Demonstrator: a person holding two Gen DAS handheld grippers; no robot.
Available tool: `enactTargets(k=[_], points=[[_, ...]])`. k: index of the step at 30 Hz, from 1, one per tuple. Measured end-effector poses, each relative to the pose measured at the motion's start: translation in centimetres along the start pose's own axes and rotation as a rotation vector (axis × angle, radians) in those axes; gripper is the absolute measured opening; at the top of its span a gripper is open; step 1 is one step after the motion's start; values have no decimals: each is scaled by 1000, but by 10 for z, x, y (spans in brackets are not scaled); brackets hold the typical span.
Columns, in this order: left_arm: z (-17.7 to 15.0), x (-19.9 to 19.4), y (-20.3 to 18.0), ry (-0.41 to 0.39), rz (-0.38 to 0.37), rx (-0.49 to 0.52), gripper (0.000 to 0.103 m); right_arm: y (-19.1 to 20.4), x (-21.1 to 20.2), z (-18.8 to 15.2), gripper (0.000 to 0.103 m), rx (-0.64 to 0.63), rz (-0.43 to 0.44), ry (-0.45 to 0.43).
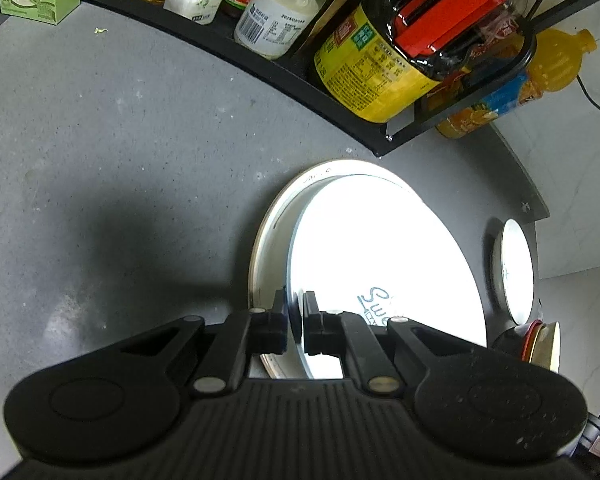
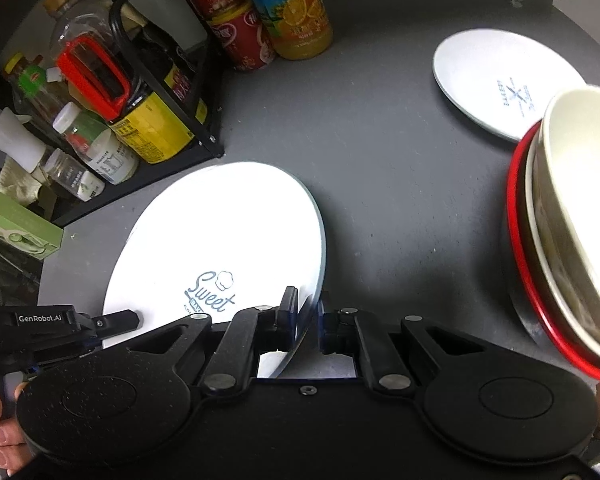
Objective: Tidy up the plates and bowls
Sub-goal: 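Lift the 'Sweet' plate with both tools and carry it over the gold-rimmed plate, then lower the 'Sweet' plate onto the gold-rimmed plate and open both tools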
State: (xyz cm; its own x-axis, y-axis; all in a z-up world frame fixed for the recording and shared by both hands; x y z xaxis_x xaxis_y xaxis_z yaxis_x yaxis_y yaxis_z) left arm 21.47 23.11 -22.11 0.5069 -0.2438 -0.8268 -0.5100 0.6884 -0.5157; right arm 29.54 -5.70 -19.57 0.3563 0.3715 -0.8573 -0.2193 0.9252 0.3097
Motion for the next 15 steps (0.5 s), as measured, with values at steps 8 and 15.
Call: enactTargets(k=[8, 15], points=[[-1, 7, 5, 28, 16, -10, 6, -1, 2, -3, 9, 20, -2, 2], [3, 0, -1, 28, 43, 18, 7, -2, 5, -1, 9, 25, -1, -2]])
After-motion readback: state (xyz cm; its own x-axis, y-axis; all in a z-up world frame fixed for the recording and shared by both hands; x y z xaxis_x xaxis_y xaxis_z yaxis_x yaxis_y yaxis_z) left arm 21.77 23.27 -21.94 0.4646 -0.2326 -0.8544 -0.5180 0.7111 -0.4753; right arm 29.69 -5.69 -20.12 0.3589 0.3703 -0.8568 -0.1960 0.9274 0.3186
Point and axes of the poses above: each gripper's, at about its wrist camera, not at the fingertips, and x roughly the way its jaws point, y to its left, z to its top, the point moved 1 cm from there along x, roughly the way its jaws point, and after that the axes turned 2 degrees about -z, right-handed, at the moved point
